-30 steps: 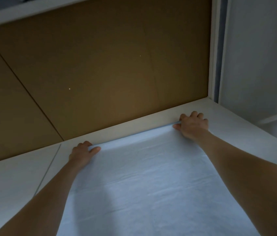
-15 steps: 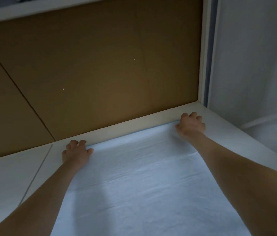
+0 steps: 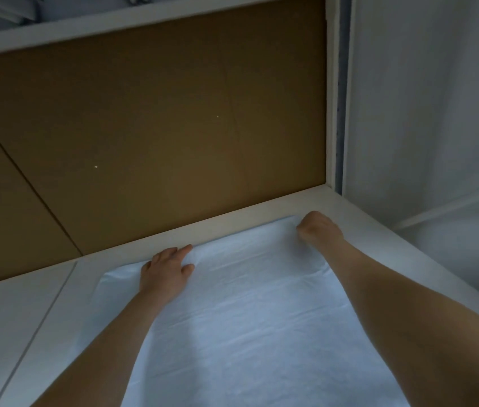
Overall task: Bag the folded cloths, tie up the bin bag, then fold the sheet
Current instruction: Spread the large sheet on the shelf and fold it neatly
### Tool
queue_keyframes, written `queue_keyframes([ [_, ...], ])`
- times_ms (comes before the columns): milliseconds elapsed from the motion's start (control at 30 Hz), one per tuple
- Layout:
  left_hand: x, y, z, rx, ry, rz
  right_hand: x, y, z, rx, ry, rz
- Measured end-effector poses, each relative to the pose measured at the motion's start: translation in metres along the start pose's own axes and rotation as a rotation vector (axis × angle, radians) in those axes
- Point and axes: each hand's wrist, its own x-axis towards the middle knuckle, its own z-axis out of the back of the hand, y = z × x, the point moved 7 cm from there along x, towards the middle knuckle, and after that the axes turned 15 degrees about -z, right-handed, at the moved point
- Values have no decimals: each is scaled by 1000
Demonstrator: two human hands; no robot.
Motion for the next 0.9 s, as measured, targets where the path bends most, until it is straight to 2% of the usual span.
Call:
queue_keyframes([
  [133,1,4,-3,1,22,14,-1,2,-5,-107,-79,5],
  [233,-5,2,-5,-51,70,10,-9,7,-4,-198,-137,78],
  [367,-39,18,1,-37,106,105,-34,10,2,-303,-243,204],
  [633,-143,35,14,-41,158,212,-123,-10,-24,-439,-97,391],
  [767,-189,44,17,-179,125,301,-149,-42,-13,-458,-88,324],
  [900,-217,42,19,-290,8,312,-161,-75,9,-492,-147,188],
])
